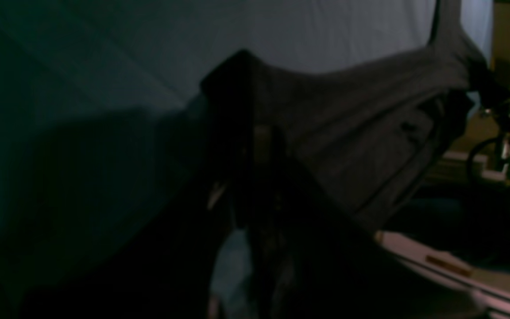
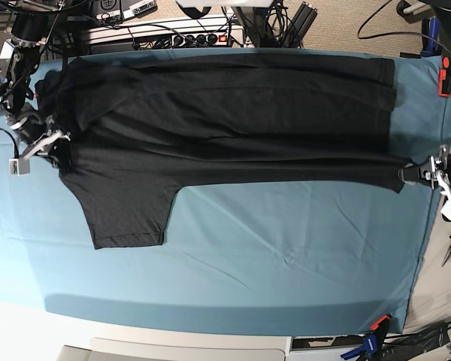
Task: Fold the T-shirt properly
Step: 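Pull the hem with both grippers toward the shoulder edge, folding the shirt, then release the hem and move the right gripper to the sleeve end, then grasp the sleeve end with the right gripper and fold it inward, then move the left gripper to the other end of the folded shirt and grasp it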
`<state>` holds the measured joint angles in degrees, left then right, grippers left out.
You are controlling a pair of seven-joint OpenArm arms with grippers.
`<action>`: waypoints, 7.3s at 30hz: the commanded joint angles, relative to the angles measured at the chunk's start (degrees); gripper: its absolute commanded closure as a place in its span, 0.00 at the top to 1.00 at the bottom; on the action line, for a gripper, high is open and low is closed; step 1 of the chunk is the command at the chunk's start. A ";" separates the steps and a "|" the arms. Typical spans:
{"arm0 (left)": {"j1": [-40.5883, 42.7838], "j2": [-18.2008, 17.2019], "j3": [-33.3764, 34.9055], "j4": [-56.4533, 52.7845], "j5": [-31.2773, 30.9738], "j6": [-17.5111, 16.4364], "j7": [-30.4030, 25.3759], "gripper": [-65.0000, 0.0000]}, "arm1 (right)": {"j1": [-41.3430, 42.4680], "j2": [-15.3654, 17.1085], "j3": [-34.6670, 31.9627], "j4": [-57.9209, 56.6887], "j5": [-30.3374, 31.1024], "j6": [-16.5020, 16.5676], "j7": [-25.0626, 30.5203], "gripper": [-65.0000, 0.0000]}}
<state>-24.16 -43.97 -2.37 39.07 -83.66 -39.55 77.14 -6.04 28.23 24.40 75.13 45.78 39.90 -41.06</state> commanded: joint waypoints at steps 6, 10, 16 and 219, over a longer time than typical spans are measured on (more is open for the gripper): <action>8.13 -1.64 -0.52 14.78 -1.34 -0.45 0.09 0.00 | 0.44 -0.46 0.96 1.07 1.60 0.10 1.31 0.00; 10.45 -1.68 -1.88 17.46 -1.34 -0.45 0.39 0.00 | -0.37 -0.11 0.94 2.34 1.60 0.10 0.24 0.00; 10.51 -4.37 -4.04 17.46 -1.34 -0.45 -0.46 0.00 | -3.91 4.13 0.96 7.50 1.46 0.10 -0.63 0.00; 13.25 -1.36 -4.04 17.46 -1.34 -0.45 -6.08 0.54 | -32.00 -21.59 -9.35 41.88 2.27 0.10 -11.06 0.40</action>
<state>-9.74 -43.97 -5.76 55.88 -83.64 -39.70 71.50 -37.87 6.37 14.83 115.94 46.81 39.51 -53.56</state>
